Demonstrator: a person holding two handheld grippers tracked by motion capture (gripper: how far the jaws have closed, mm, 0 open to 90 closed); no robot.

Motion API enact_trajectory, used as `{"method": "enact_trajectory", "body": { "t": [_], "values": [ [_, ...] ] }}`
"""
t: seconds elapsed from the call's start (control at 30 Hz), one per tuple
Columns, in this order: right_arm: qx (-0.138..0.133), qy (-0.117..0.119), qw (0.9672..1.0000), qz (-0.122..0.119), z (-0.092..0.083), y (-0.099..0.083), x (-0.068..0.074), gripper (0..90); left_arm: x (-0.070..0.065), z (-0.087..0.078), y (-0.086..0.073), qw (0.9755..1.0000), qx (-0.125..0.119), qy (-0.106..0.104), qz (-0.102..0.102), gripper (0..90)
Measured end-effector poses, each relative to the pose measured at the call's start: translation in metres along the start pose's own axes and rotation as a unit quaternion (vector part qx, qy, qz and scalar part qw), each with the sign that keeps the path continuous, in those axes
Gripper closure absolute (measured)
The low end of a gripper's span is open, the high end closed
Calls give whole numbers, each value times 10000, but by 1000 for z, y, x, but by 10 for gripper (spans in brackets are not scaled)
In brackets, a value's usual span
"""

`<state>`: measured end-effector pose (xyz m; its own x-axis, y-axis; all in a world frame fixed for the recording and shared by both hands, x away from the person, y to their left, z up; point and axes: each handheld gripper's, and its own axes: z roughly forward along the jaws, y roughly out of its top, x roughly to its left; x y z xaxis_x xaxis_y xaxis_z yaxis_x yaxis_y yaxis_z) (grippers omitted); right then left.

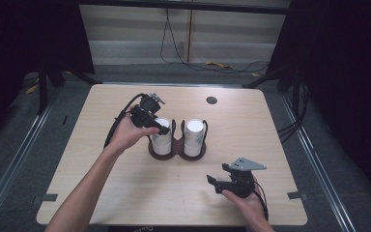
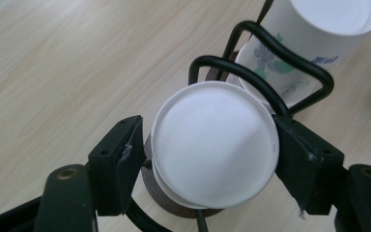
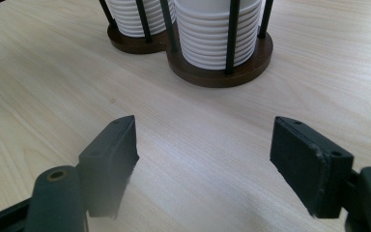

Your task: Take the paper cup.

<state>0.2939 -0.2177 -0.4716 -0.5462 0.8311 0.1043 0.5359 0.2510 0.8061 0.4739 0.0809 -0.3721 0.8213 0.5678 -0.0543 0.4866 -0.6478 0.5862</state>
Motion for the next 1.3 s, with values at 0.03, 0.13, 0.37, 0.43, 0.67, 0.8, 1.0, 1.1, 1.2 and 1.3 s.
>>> {"method": "enact_trajectory", "body": {
  "t": [0.03, 0.13, 0.37, 0.43, 0.67, 0.8, 1.0, 1.1, 1.2, 1.3],
  "values": [
    [-2, -5, 10000, 1, 0, 0, 0, 251, -1, 0, 0, 10000, 22, -38, -5, 315],
    [3, -56, 10000, -39, 0, 0, 1, 252, -2, 1, 2, 9999, 126, -28, 18, 337],
    [-1, -45, 10000, -52, 0, 0, 1, 252, -2, 5, 6, 9990, 444, -19, 112, 326],
    [0, -45, 10000, -49, 0, 0, 0, 252, -2, 7, 6, 9988, 469, -20, 103, 320],
    [2, -41, 10000, -48, 0, 0, 0, 252, 1, 11, 6, 9978, 648, -56, 124, 312],
    [42, -90, 9999, -37, 0, -1, -1, 257, 0, 11, 7, 9975, 681, -47, 175, 321],
    [40, -92, 9999, -40, 0, 0, -1, 257, -2, 11, 7, 9977, 662, -21, 138, 324],
    [46, -94, 9999, -37, 0, 0, -1, 257, -2, 12, 7, 9978, 650, 4, 165, 326],
    [45, -93, 9999, -31, 0, 0, -1, 257, -2, 11, 7, 9978, 641, -5, 168, 327],
    [46, -95, 9999, -34, 0, 0, -1, 257, -2, 11, 7, 9979, 628, -26, 156, 330]
  ]
}}
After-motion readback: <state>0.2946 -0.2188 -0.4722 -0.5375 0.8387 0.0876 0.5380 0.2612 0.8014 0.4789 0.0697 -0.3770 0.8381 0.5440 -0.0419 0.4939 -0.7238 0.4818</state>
